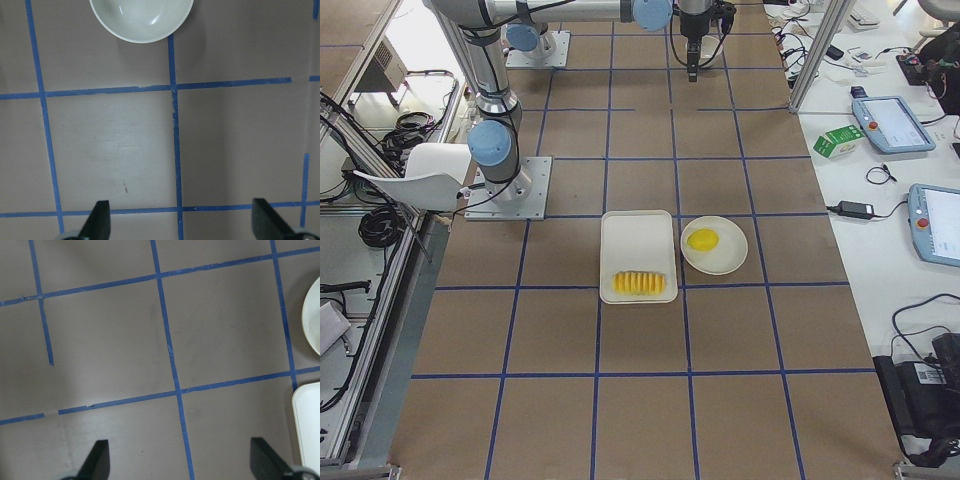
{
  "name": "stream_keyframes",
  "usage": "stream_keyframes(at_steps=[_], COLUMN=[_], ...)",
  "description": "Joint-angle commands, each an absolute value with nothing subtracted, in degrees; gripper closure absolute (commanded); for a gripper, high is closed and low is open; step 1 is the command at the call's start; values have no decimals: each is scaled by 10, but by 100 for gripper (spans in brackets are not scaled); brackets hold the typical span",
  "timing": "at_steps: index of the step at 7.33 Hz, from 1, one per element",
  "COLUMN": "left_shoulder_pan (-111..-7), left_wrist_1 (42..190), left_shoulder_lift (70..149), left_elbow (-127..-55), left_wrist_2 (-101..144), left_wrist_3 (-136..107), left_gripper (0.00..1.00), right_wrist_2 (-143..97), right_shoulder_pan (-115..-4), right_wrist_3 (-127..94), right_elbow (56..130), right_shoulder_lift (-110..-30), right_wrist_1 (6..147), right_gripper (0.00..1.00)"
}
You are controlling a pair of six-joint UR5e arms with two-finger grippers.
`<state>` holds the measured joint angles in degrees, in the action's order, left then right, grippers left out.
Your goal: Place bowl and put lemon in it
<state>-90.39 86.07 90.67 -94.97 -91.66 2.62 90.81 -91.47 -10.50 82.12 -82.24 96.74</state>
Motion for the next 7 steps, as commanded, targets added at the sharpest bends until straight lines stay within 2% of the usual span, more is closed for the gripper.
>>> stream_keyframes(at_steps=[1,3,4,7], left_shoulder_pan=[-903,-901,-899,-890], left_wrist_1=[860,858,853,836], left_shoulder_lift=[905,907,910,919], left_elbow=[-949,-949,-946,-938], left_wrist_2=[-917,-917,-915,-916], left_wrist_3=[31,32,32,30], left_gripper=[0,0,0,0], right_wrist_2=[908,918,918,916], right_shoulder_pan=[-915,-894,-847,-673], right_wrist_3=[-105,-84,-68,196], right_elbow=[822,818,817,822], right_shoulder_lift=[-824,-818,-818,-791], right_wrist_1=[968,956,937,939], right_gripper=[0,0,0,0])
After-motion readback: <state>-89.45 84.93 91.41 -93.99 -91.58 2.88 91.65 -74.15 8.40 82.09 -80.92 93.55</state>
